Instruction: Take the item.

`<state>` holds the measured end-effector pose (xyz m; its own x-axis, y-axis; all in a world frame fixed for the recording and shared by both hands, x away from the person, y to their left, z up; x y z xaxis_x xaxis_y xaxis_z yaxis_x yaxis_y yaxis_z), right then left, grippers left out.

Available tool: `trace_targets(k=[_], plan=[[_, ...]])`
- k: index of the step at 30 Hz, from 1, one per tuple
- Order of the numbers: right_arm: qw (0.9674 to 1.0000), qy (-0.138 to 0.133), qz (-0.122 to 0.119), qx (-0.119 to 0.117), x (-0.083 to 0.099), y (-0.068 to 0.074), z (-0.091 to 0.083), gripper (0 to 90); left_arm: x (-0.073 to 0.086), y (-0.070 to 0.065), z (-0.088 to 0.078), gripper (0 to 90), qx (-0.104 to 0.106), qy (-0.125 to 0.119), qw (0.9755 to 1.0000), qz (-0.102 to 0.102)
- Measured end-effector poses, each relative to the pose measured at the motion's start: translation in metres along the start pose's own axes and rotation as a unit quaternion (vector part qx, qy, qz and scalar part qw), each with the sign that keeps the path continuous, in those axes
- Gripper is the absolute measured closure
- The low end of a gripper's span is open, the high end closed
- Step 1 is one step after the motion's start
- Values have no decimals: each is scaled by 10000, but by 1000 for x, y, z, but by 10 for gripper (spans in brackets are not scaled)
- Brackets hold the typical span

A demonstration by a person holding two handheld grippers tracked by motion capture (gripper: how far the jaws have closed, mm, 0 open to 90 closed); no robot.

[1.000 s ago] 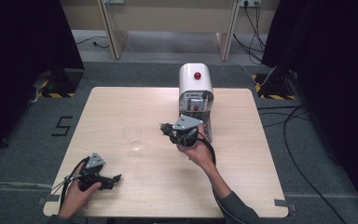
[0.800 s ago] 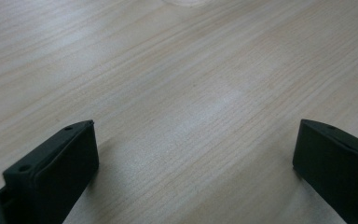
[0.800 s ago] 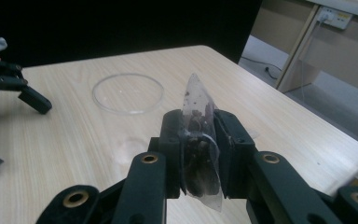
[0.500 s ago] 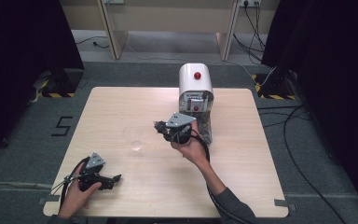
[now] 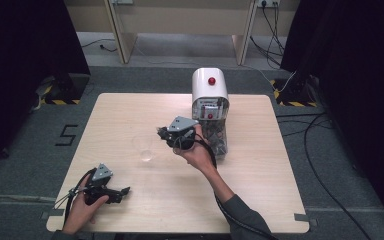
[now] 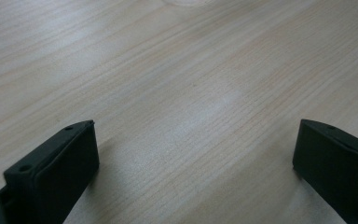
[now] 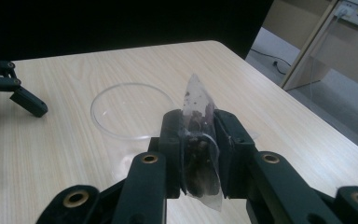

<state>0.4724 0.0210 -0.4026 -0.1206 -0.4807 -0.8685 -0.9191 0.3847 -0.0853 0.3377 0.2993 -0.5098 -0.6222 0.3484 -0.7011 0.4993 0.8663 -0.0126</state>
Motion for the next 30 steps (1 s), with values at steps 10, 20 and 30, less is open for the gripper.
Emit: trace_targets(k=[10, 20, 30], plan=[[9996, -16, -177, -200, -21, 17, 15, 747, 0, 0, -1, 0, -9, 12, 10000, 27], [9991, 60, -230, -337, -24, 24, 34, 746, 0, 0, -1, 0, -8, 17, 10000, 30], [9987, 210, -203, -423, -25, 31, 49, 746, 1, 0, -1, 0, 0, 7, 10000, 33]])
Point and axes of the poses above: each handheld gripper's, and its own axes: z roughly forward along the jaws, x roughly out of its underside, y roughly to its left, the point moved 1 cm from there along z, roughly forward along the jaws, and after that the axes turned 4 degrees about -x, right-handed, at the moved point
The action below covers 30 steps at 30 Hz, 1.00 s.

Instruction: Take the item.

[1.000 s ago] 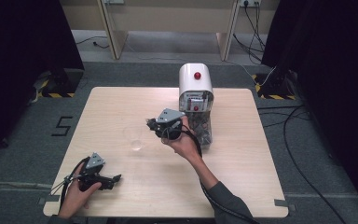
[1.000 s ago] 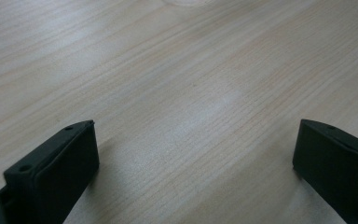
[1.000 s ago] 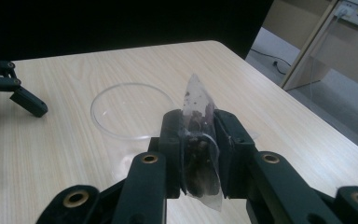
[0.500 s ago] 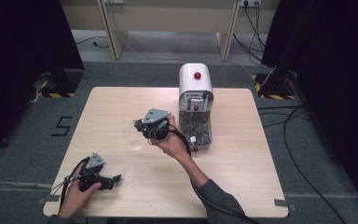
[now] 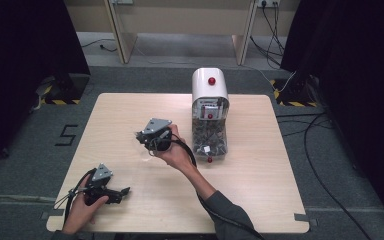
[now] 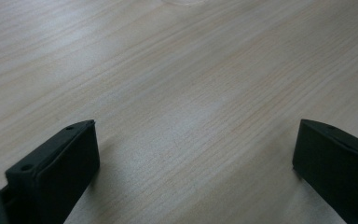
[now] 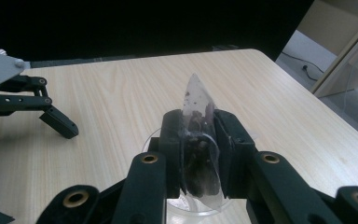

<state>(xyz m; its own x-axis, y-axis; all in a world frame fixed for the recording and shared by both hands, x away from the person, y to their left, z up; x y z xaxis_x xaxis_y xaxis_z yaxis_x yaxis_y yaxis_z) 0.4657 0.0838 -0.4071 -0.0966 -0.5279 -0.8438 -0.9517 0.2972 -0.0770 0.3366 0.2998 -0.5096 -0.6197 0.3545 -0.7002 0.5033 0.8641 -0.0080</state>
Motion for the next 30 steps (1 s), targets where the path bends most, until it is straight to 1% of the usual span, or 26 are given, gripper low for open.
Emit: trace_targets(k=[1, 3, 4, 7, 8, 9, 10, 13, 15, 16, 17, 19, 20, 24, 25, 26, 28, 29, 30], plan=[[10000, 6, -25, -16, 0, -1, 1, 746, 0, 0, 0, 0, 0, -1, 10000, -2], [10000, 25, -17, -34, 1, -1, 2, 746, 0, 0, 0, 0, 1, -1, 10000, 0], [10000, 86, 17, -35, 2, -1, 5, 745, 0, 0, 0, 0, 0, -1, 10000, -2], [9999, 101, 12, -32, 3, -2, 7, 743, 0, 0, 0, 0, 0, -1, 10000, -2], [9999, 109, 67, -39, 4, -2, 8, 742, 0, 0, 0, 0, 0, -1, 10000, -1], [9999, 67, 60, -126, 5, -4, 10, 741, 0, 0, 0, 0, 0, -1, 10000, -2], [9998, 87, 134, -131, 6, -3, 11, 741, 0, 0, 0, 0, 0, -2, 10000, -3], [9998, 101, 131, -100, 6, -3, 13, 739, 0, 0, 0, 0, 1, -1, 10000, -2], [9998, 123, 130, -116, 6, -4, 16, 720, 0, 0, 0, 0, 0, 2, 10000, 6], [9998, 91, 84, -124, 6, -5, 17, 719, 0, 0, 0, 0, 1, 2, 10000, 5], [9998, 86, 138, -131, 6, -4, 17, 713, 0, 0, 0, 0, 1, 2, 10000, 5], [9998, 80, 124, -128, 5, -4, 17, 705, 0, 0, 0, 0, 0, 3, 10000, 6], [9999, 47, 102, -122, 4, -4, 16, 684, 0, 0, 0, 0, 0, 3, 10000, 6], [10000, -39, 50, -72, 0, -4, 9, 668, 0, 0, 0, 0, -1, -6, 10000, -10], [10000, -45, -41, -74, -1, -5, 7, 664, 0, 0, 0, 0, -1, -6, 10000, -10], [10000, -16, -18, -43, -1, -4, 4, 658, 0, 0, 0, 0, 4, -10, 10000, -10], [10000, -9, -48, -16, 0, -4, -1, 650, 1, 0, 0, 0, 0, -11, 10000, -14], [9999, -47, -115, -7, 1, -6, -4, 646, 1, 0, 0, 0, -1, -12, 10000, -16], [10000, -32, -35, 2, 4, -5, -8, 643, 1, 0, -1, 0, -2, -12, 10000, -16]])
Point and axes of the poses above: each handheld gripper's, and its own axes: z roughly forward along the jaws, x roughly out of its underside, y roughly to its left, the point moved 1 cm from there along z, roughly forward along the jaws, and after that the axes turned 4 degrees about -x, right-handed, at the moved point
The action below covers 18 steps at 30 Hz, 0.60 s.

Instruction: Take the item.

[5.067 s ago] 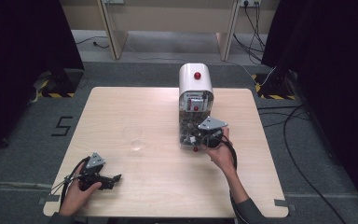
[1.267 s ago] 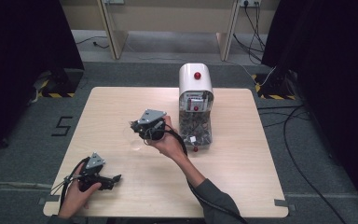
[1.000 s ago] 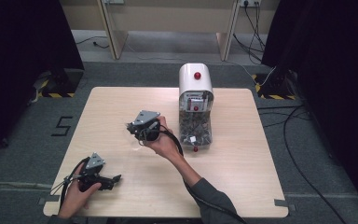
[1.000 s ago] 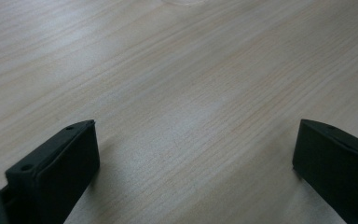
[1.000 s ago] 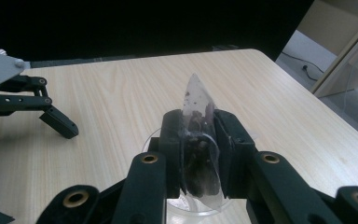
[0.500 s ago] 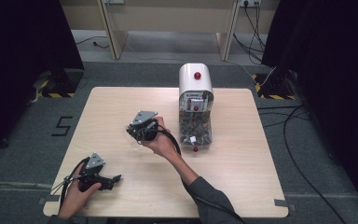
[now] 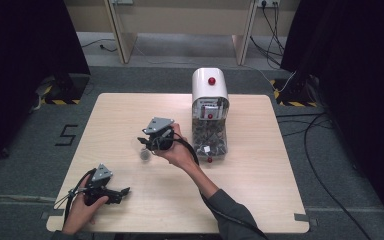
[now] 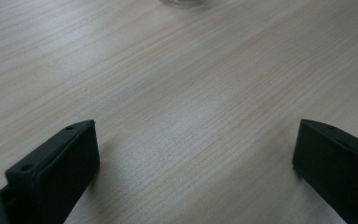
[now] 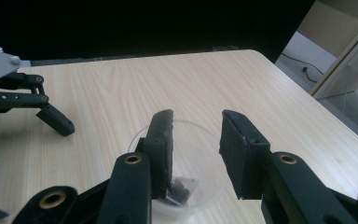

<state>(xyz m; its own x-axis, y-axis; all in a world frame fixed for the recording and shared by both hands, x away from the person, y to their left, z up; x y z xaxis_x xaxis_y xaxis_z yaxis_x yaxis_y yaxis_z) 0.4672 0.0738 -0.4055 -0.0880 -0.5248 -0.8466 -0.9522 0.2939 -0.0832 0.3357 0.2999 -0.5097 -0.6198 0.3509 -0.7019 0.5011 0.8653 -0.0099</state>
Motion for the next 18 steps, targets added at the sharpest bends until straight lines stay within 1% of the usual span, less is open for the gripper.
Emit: trace_targets(k=[3, 4, 6, 7, 8, 9, 11, 12, 13, 14, 15, 17, 18], plan=[[10000, 41, -38, 10, 8, -2, -8, 633, 0, 0, 0, 0, 3, -5, 10000, -6], [10000, 58, 27, 25, 10, -2, -11, 631, 0, 0, 0, 0, 2, -2, 10000, -1], [10000, 10, -12, 65, 12, -4, -17, 626, 0, 0, 0, 0, 0, -2, 10000, -5], [10000, 10, -12, 65, 12, -4, -17, 626, 0, 0, 0, 0, 0, -2, 10000, -5], [10000, 12, 8, 69, 14, -4, -24, 622, 0, 0, 0, 0, -5, -3, 10000, -6], [10000, 6, -49, 81, 15, -5, -27, 622, 0, 0, 0, 0, -4, -3, 10000, -5], [9999, -37, -79, 118, 17, -5, -35, 621, 0, 0, 0, 0, -1, -3, 10000, -8], [9999, -55, -85, 131, 18, -5, -39, 619, 0, 0, 0, 0, -5, -2, 10000, -4], [9999, -55, -85, 131, 18, -5, -39, 619, 0, 0, 0, 0, -5, -2, 10000, -4], [9999, -45, -74, 148, 21, -4, -45, 612, 0, 0, 0, 0, -5, -2, 10000, -5], [9998, -14, -28, 185, 23, -4, -48, 605, 0, 0, 0, 0, -2, -1, 10000, -4], [9998, -22, -62, 211, 25, -5, -50, 602, 0, 0, 0, 0, -5, -1, 10000, -3], [9997, -66, 8, 231, 27, -6, -52, 597, 0, 0, 0, 0, -2, 0, 10000, -4]])
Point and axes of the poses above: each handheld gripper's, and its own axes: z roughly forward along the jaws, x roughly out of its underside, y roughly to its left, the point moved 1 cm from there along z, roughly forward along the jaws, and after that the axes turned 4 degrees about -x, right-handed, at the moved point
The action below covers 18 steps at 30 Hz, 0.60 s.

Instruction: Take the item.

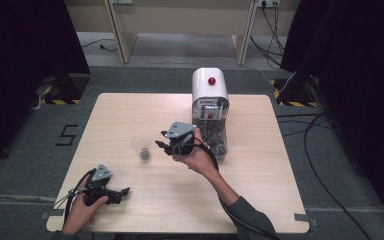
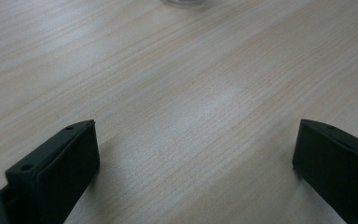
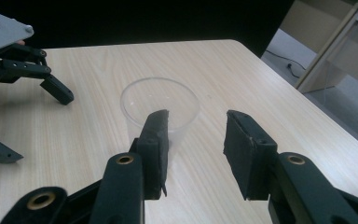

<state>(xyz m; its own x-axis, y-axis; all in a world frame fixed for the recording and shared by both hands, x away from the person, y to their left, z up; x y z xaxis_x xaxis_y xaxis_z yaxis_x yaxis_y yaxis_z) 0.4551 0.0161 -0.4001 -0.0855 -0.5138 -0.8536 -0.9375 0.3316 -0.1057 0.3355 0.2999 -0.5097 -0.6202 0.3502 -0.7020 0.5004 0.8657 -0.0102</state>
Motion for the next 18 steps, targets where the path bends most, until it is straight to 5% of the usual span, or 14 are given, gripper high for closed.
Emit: trace_targets(k=[18], plan=[[9988, -75, 456, 135, 36, -10, -24, 533, 0, 0, 0, 0, -2, 11, 10000, 9]])
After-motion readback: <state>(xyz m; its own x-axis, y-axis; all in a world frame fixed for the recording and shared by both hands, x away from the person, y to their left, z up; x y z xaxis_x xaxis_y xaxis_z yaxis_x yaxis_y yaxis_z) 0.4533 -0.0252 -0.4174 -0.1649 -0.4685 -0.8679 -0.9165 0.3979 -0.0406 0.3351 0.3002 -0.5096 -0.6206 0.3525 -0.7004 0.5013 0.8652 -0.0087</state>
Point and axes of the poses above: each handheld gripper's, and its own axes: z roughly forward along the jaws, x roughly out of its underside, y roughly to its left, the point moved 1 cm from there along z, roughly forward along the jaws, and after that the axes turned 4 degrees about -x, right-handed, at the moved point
